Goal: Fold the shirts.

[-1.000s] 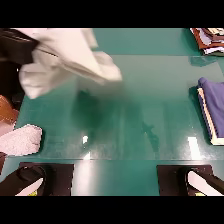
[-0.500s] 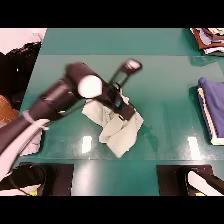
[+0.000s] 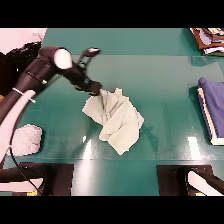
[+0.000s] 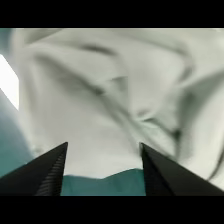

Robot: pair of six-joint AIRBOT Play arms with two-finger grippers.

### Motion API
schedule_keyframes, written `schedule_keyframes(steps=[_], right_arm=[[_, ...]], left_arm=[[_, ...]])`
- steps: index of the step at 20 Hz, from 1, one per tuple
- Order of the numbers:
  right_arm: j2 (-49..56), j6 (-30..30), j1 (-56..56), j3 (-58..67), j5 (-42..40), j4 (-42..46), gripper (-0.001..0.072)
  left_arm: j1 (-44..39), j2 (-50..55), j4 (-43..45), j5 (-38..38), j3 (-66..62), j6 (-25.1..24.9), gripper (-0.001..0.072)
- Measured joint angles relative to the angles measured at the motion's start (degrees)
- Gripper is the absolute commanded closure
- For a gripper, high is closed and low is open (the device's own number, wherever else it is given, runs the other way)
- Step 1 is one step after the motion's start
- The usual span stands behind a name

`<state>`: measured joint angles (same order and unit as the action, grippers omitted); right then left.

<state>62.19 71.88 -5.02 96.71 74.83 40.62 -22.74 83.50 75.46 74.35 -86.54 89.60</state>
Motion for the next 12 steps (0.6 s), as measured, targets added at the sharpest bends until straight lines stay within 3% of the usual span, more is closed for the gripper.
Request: schedule_keyframes(steps=[4,8,9,10,12], right_arm=[[0.09,0.00,0.00,0.00,0.07,0.02,0.0694],[1.20,0.02,0.00,0.00,0.42,0.02,0.0694],[1.60,0.02,0.00,0.00,0.55,0.00,0.0694],[2.08,0.02,0.00,0.00,1.05,0.00,0.0693],[3.10,0.02,0.00,-0.07,2.38,-0.02,0.0694]], left_arm=[[8.17,-0.02,-5.64,-1.38,9.99,-3.96,0.0169],[10.49,-0.02,-11.30,-7.52,20.39,-8.57,0.0173],[10.71,-0.02,-12.57,-9.16,22.27,-9.40,0.0361],[10.93,-0.02,-13.68,-10.64,23.61,-10.14,0.0666],[11.17,-0.07,-14.95,-12.94,25.16,-11.06,0.0680]])
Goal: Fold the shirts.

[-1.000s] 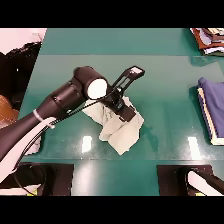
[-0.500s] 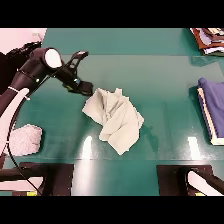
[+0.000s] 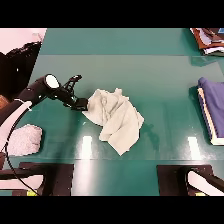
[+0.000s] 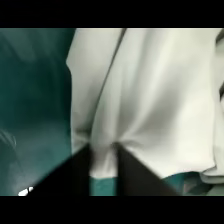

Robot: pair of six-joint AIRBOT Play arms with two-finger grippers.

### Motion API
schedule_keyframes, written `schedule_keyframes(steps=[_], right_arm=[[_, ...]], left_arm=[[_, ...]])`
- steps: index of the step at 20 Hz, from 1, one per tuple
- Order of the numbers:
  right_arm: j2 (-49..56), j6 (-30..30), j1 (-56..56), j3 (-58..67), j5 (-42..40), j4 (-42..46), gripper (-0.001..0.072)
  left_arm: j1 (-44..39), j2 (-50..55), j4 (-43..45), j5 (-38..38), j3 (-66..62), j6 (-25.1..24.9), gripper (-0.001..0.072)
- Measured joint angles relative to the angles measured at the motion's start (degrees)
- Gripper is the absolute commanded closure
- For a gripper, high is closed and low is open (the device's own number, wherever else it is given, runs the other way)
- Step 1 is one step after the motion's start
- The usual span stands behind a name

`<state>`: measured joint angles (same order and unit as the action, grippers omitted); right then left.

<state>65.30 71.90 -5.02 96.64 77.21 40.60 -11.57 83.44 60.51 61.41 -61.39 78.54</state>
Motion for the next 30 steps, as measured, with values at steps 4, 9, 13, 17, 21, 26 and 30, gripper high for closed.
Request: schedule_keyframes(steps=[4,9,13,17,21,26,30], right_arm=[[-0.09,1.09,0.13,-6.43,2.80,1.14,0.0694],[-5.27,5.49,4.48,-30.12,1.97,6.97,0.0192],[-7.39,6.97,14.84,-51.84,-4.17,1.97,0.0204],[-4.48,7.34,29.53,-64.13,-16.37,-7.65,0.0205],[2.71,7.43,41.94,-64.61,-26.67,-13.73,0.0279],[10.91,7.32,48.28,-59.04,-35.28,-15.89,0.0696],[11.56,5.95,47.21,-56.63,-36.46,-15.30,0.0695]], left_arm=[[0.31,-0.33,-0.13,-1.62,-1.86,-0.57,0.0680],[0.44,-1.49,2.36,-0.09,-9.62,-0.87,0.0679],[0.46,-1.92,3.08,0.33,-12.41,-0.92,0.0679],[0.46,-2.03,3.28,0.70,-13.16,-0.92,0.0679],[0.46,-2.03,3.30,1.40,-13.38,-0.94,0.0679],[0.46,-2.05,3.34,3.21,-13.42,-0.98,0.0680],[0.44,-3.41,5.09,3.93,-13.86,-0.96,0.0680]])
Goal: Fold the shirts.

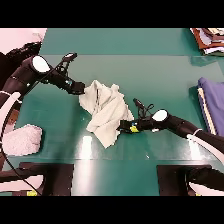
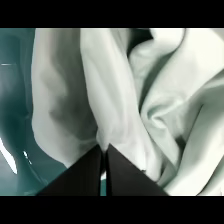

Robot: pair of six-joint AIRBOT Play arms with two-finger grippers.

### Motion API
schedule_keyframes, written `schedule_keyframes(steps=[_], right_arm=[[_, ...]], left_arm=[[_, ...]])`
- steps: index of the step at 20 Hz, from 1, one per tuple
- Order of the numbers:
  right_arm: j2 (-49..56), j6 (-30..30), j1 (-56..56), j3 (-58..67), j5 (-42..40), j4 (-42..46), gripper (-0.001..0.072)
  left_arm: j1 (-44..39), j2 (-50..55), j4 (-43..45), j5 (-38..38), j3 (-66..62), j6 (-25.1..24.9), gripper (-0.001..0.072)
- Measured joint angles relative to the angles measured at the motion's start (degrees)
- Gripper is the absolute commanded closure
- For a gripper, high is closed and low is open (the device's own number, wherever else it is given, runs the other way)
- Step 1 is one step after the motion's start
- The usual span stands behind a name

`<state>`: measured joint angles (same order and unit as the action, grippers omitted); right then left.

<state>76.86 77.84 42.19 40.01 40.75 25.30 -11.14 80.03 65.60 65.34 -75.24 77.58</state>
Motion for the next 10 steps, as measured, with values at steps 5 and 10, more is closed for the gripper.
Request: schedule_keyframes(steps=[5,10], right_arm=[[-10.67,2.62,-12.48,1.11,3.85,9.99,0.0696],[-22.29,4.52,-30.71,9.18,11.56,21.35,0.0696]], left_arm=[[0.02,-7.61,12.24,0.02,-6.78,0.22,0.0680],[-0.07,-17.38,17.18,-3.02,-15.02,0.31,0.0680]])
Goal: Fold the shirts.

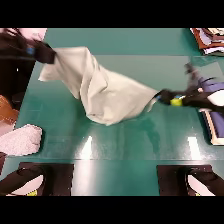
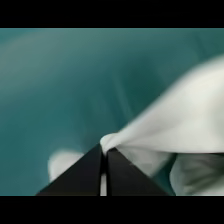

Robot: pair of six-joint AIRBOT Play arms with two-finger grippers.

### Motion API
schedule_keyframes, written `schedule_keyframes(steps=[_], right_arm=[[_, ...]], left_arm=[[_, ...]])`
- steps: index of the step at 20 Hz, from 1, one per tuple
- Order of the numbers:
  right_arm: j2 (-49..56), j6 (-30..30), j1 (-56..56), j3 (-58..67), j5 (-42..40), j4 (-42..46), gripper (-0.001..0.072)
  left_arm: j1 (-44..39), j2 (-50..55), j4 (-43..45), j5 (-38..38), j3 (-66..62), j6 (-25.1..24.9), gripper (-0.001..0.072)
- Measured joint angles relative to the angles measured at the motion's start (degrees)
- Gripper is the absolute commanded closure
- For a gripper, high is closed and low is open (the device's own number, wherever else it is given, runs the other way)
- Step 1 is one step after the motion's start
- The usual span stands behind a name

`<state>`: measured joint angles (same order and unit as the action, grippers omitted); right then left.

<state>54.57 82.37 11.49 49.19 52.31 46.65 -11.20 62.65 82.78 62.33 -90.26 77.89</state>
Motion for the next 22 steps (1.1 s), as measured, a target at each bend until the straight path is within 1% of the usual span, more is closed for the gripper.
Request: schedule_keyframes(steps=[3,7,10,14,16,18,20,22], right_arm=[[-4.42,0.20,-8.39,8.63,3.04,4.07,0.0696],[-6.93,-0.76,-14.97,21.44,5.86,6.67,0.0696],[-7.45,-2.05,-17.53,31.08,6.95,7.67,0.0696],[-7.78,-3.52,-20.57,42.14,7.63,8.52,0.0696],[-7.67,-4.00,-22.86,47.34,8.79,8.70,0.0696],[-6.29,-4.13,-24.74,51.74,11.63,8.87,0.0696],[-3.61,-4.33,-25.38,55.30,15.91,9.35,0.0696],[0.17,-4.33,-23.74,56.63,21.35,9.92,0.0696]], left_arm=[[-0.02,-5.33,0.37,-3.32,-2.64,0.02,0.0679],[0.00,-10.91,0.70,-7.52,-4.61,0.04,0.0679],[0.02,-12.85,-0.04,-8.44,-8.81,0.07,0.0680],[0.04,-13.73,-4.76,-8.26,-17.88,0.09,0.0680],[0.07,-13.92,-7.23,-6.91,-21.92,0.09,0.0680],[0.09,-13.66,-8.92,-3.56,-23.76,0.17,0.0680],[0.09,-12.55,-9.62,1.55,-22.36,1.14,0.0680],[0.11,-10.38,-9.84,7.45,-17.68,2.25,0.0680]])
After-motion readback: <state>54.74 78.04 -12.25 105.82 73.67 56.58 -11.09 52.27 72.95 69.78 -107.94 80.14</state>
